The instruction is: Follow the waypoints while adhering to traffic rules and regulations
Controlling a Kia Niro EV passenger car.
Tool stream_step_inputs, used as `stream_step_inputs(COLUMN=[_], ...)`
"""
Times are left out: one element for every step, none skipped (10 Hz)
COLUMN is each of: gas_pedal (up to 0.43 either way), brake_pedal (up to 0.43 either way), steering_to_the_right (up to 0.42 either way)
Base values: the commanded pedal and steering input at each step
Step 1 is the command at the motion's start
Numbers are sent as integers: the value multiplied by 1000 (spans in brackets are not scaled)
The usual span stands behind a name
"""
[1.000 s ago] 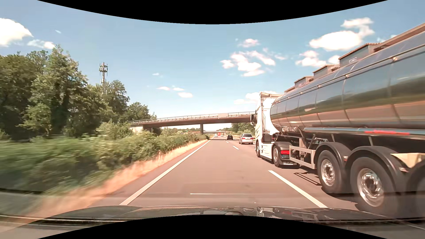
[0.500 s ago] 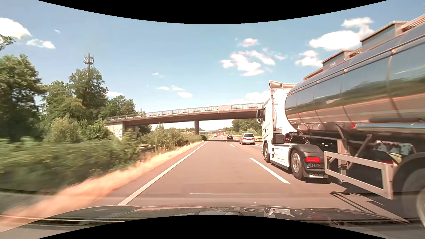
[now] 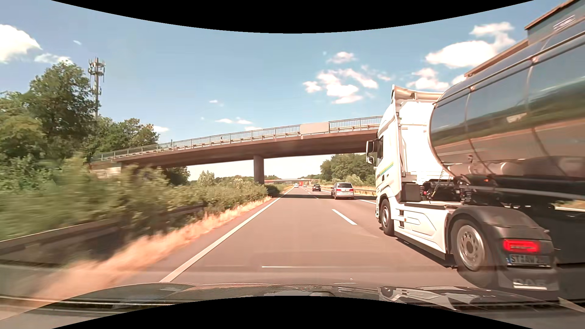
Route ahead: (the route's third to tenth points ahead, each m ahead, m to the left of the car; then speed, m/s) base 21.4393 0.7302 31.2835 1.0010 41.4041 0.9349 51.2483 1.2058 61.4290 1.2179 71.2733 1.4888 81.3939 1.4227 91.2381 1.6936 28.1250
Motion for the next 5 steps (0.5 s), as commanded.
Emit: stream_step_inputs(gas_pedal=[98,98,98,98,98], brake_pedal=[0,0,0,0,0], steering_to_the_right=[-3,-4,-4,-4,-4])
